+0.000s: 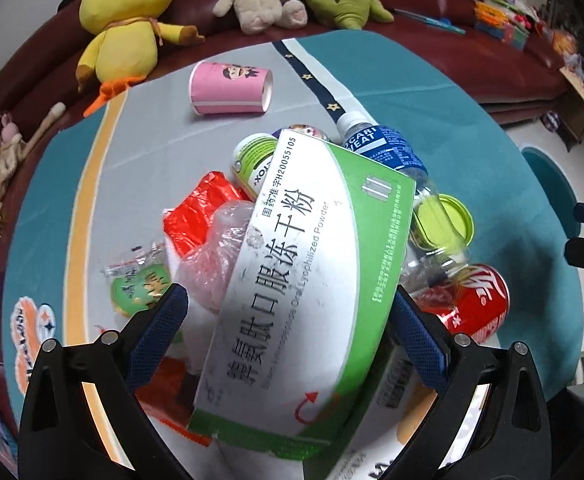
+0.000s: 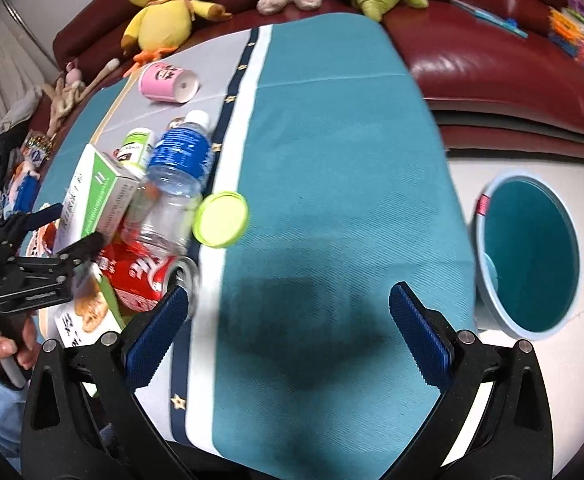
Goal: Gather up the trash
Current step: 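Grasp the medicine box with the left tool while the right tool grasps the water bottle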
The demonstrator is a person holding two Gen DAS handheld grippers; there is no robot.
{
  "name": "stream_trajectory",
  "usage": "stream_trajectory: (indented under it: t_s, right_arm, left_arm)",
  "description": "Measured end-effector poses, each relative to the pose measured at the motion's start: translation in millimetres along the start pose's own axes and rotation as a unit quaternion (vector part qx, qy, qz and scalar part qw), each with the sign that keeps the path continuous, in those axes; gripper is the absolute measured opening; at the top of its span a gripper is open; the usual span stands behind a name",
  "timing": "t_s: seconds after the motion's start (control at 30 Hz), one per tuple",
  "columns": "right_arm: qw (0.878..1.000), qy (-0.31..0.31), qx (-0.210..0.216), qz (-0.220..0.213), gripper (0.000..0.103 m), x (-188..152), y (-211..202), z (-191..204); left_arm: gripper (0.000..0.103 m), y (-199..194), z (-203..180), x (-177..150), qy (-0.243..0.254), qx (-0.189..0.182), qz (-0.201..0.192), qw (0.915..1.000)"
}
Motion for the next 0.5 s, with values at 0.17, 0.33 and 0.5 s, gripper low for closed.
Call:
stream_trajectory:
  t_s: [0.17,0.33,0.5]
  right_arm:
    - [1.000,0.000,0.022,0.018,0.097,20,12,16]
    - [0.998,-0.021,0.045,0.036,0.062,49,27,49]
    - [0.996,-0.022,0.062,0.068,0.059,66,54,72]
  left_arm:
    - [0.079,-4,5,1,-0.021,-0.021,-0.023,0.9993]
    - [0.079,-17,22,4,-0.063,-0.047,-0.045,0.9959]
    - [0.079,-33,37,8,-0.087,-0.060,-0.068,0.9921]
Point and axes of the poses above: each gripper's, at about its wrist camera, not at the fingertips, and y roughly the way its jaws point, z to its left, x to its top, the point moved 5 cm from there along y, roughly the way its jaws point
